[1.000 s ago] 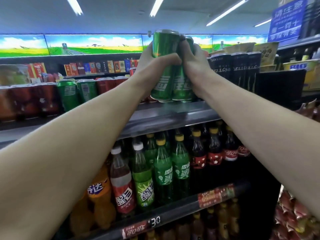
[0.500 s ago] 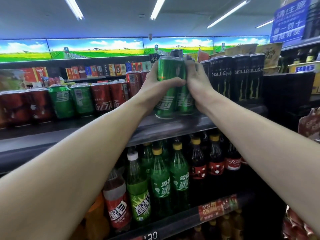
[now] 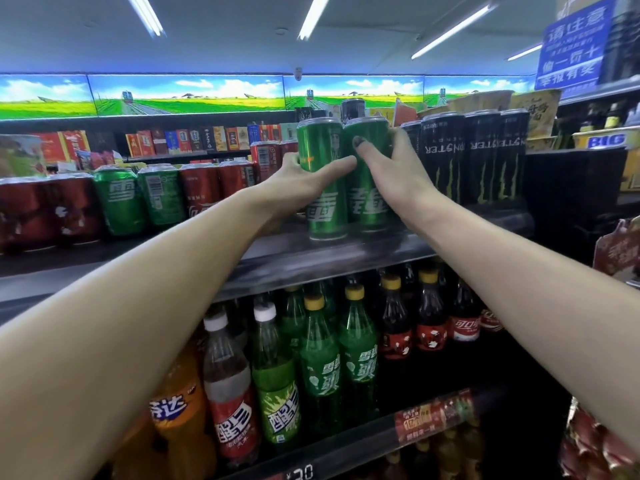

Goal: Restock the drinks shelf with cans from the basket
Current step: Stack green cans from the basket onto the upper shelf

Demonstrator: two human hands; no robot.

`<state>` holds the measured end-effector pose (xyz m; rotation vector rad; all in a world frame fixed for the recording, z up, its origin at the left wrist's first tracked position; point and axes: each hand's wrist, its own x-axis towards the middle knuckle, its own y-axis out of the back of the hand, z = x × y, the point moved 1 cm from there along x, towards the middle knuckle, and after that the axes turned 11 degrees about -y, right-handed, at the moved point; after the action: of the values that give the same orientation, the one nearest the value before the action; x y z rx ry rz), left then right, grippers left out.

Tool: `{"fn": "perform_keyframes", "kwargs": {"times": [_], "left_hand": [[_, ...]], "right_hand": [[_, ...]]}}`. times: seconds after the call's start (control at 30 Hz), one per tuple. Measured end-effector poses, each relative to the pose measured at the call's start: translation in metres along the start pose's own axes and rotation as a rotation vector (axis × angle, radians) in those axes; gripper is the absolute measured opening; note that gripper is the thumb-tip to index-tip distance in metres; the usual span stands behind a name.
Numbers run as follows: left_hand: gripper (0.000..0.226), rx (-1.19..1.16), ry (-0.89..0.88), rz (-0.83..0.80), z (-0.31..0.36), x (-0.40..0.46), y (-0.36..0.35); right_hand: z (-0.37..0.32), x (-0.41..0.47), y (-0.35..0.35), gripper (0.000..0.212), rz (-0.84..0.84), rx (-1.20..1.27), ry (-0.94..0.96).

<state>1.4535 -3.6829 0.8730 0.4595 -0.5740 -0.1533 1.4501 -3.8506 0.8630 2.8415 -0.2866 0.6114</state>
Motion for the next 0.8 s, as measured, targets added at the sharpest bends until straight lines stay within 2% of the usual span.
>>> {"fn": "perform_keyframes", "kwargs": {"times": [0.03, 0.13, 0.23, 0.4, 0.47, 0.57, 0.63, 0.7, 0.73, 0.8], "left_hand": [[0.118, 0.032, 0.015, -0.011, -0.001, 0.000, 0.001], [0.120, 0.031, -0.026, -0.011, -0.003, 0.003, -0.001], [0.118, 0.029, -0.055, 0.025, -0.034, 0.036, -0.003], [0.116, 0.085, 0.038, 0.160, 0.000, 0.021, -0.026], [0.122, 0.138, 0.103, 0.190, 0.001, 0.024, -0.033], [0.121, 0.210, 0.064, 0.192, 0.002, 0.024, -0.030], [0.111, 0.243, 0.021, 0.079, -0.001, 0.019, -0.024], [0.096, 0.302, 0.034, -0.113, -0.004, 0.010, -0.017], [0.086, 0.338, 0.048, -0.174, -0.006, 0.007, -0.013], [0.082, 0.388, 0.073, -0.233, -0.006, 0.006, -0.007]], "right_hand": [[0.000, -0.002, 0.001, 0.063, 0.013, -0.034, 0.020], [-0.001, -0.008, 0.003, 0.062, 0.064, -0.123, 0.061], [0.000, -0.010, 0.001, 0.067, 0.128, -0.196, 0.074], [0.002, -0.012, 0.006, 0.063, 0.212, -0.280, 0.093], [0.004, -0.016, 0.009, 0.067, 0.218, -0.342, 0.099], [0.006, -0.024, 0.011, 0.072, 0.216, -0.499, 0.131], [0.008, -0.025, 0.012, 0.073, 0.251, -0.584, 0.184], [0.009, -0.024, 0.011, 0.072, 0.287, -0.617, 0.207], [0.009, -0.024, 0.011, 0.071, 0.303, -0.636, 0.211], [0.009, -0.022, 0.009, 0.070, 0.349, -0.707, 0.230]]}}
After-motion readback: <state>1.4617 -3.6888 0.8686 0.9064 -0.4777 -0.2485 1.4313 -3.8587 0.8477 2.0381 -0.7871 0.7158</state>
